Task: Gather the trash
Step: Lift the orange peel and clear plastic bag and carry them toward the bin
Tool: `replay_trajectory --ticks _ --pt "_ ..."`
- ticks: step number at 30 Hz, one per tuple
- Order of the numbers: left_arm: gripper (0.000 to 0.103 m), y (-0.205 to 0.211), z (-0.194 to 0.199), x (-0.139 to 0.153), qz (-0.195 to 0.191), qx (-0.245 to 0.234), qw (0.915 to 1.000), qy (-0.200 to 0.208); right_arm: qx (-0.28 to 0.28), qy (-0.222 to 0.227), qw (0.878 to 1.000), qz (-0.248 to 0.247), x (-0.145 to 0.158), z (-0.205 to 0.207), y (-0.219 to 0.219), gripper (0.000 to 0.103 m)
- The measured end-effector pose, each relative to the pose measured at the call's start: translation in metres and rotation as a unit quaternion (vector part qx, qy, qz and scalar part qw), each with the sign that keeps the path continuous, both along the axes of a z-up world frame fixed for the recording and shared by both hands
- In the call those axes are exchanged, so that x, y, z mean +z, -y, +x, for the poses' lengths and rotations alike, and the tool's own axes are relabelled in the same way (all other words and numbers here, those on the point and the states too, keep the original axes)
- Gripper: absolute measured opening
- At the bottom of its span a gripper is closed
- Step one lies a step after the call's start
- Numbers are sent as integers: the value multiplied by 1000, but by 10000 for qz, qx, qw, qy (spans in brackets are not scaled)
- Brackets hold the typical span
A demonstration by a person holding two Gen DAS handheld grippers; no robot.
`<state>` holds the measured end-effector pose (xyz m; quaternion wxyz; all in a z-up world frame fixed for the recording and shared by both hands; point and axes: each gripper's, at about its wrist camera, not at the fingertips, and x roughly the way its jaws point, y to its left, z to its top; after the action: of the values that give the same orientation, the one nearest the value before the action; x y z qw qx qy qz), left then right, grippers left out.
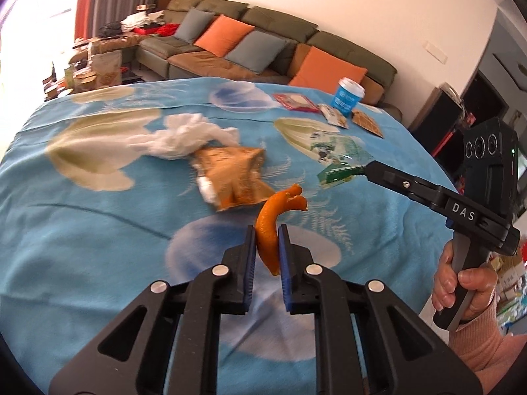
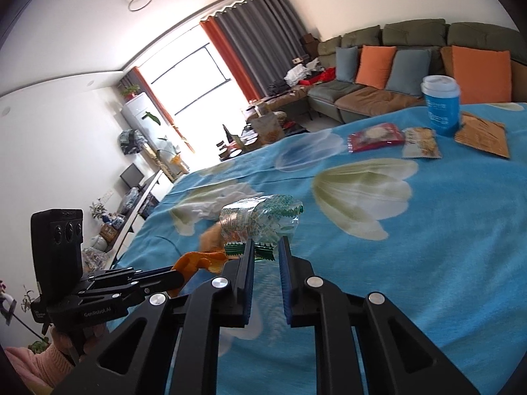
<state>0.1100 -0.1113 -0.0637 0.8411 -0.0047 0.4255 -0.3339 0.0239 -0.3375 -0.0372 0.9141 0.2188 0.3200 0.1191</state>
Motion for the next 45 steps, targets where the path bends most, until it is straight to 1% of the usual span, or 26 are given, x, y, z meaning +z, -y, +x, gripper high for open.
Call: replay_trajectory --ticks 10,22,34,38,45 --pt "14 -62 -11 13 -63 590 9982 86 573 139 9982 106 4 13 -44 13" --pt "14 -126 -22 19 -55 1221 9924 140 1243 161 9920 177 7 29 -99 13" --pt "13 -173 -30 18 -131 1716 9850 131 1693 110 9854 136 11 39 -140 13" --pt "13 -184 -31 15 -145 1846 9826 113 1800 60 9835 137 8 43 -153 13" --pt "13 -202 -35 16 -139 2063 9783 158 1998 61 9798 120 12 47 -170 13"
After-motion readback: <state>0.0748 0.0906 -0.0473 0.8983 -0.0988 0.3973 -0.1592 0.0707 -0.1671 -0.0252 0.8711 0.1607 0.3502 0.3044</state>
